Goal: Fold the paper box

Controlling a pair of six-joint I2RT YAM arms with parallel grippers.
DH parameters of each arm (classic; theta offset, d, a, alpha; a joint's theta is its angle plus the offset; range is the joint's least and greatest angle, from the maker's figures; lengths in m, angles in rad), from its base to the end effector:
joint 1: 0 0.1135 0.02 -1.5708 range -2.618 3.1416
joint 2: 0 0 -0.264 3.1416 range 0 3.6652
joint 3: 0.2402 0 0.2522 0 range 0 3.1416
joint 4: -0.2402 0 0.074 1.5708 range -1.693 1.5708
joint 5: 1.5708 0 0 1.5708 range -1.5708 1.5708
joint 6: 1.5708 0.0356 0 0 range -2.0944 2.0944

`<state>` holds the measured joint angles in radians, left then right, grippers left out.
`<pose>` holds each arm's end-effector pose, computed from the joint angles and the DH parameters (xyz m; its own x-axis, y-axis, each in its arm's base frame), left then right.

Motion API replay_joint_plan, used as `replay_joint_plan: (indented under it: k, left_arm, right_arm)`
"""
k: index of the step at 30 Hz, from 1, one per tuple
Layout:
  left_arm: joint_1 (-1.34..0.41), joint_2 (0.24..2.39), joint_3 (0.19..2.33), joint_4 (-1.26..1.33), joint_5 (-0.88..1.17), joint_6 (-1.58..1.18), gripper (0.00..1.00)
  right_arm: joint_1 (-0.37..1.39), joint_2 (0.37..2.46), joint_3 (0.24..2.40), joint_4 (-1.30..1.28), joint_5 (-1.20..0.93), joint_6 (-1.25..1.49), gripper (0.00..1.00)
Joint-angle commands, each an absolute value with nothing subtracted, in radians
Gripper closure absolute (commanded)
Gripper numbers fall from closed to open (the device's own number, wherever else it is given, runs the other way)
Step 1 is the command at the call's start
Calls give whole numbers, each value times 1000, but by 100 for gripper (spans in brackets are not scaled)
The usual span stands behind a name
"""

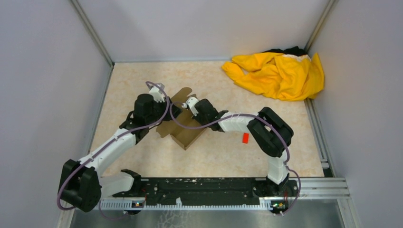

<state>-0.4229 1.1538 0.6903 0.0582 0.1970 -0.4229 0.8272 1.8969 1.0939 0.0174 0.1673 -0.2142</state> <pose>0.2334 -0.1127 0.2561 -0.5604 -0.1891 -0.8064 0.3690 0.8146 -0.4475 0.2718 0.2867 0.1519 -0.3305 -0.6690 -0.6658 -0.7331 0.6263 -0.2654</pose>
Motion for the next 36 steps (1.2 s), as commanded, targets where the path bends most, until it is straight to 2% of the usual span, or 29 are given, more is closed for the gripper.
replay_joint_plan:
  k: [1,18,36]
  left_arm:
    - [-423,1133,680,65,210,-425,56]
    - [-422,1108,645,74,205,-423,56]
    - [-422,1128,644,76,195,-420,56]
  right_arm:
    - [865,1892,1052,-82,225,-272,97]
    - [987,1915,1000,100,587,-407,98]
    - [988,1926,974,189,622,-422,94]
